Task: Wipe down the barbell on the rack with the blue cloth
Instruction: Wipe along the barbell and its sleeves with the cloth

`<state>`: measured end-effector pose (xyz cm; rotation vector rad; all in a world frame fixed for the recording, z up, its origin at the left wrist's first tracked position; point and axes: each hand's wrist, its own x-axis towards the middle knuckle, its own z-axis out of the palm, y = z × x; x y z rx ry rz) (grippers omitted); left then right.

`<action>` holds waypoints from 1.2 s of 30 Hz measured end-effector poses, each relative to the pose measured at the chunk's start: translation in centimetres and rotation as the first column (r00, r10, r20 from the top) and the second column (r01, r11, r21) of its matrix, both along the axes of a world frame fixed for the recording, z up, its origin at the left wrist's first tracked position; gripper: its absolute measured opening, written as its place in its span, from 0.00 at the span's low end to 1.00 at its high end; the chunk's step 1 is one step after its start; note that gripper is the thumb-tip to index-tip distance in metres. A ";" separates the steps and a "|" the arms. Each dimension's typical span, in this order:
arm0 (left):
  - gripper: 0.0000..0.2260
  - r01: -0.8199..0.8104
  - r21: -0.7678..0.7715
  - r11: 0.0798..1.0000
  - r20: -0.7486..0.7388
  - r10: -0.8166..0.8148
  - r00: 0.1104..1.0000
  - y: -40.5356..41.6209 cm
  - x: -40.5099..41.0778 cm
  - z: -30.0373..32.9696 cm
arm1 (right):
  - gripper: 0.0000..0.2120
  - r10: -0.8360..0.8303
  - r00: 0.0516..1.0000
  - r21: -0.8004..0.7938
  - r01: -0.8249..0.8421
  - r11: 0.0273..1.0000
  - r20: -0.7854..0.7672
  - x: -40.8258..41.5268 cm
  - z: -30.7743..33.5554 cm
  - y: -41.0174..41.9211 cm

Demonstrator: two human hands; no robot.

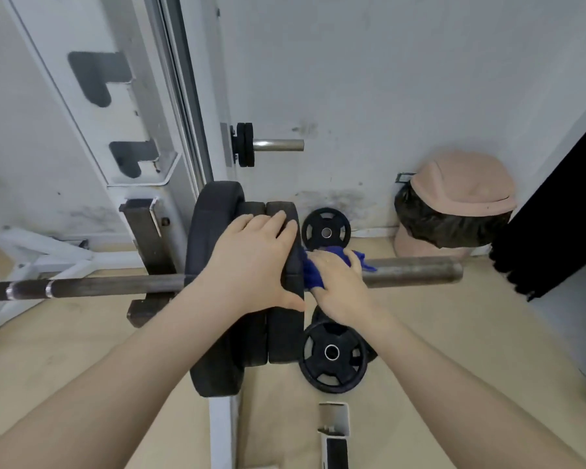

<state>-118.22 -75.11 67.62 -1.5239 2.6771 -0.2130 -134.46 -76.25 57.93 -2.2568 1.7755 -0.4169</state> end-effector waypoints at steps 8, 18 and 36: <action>0.48 -0.049 0.051 0.998 0.024 0.048 0.999 0.5 -1.0 0.2 | 0.39 0.172 0.966 -0.068 -0.188 0.980 -0.191 -1.1 -3.1 1.7; 0.51 -0.174 0.005 0.985 0.000 0.174 0.985 1.1 -3.3 -1.0 | 0.08 -0.039 0.998 -0.186 0.046 0.981 0.042 -0.2 -1.2 -3.1; 0.50 -0.244 -0.067 0.967 -0.065 0.240 0.969 0.5 -4.1 -2.1 | 0.13 -0.206 0.978 -0.365 0.199 0.909 0.020 -1.2 -3.2 -0.9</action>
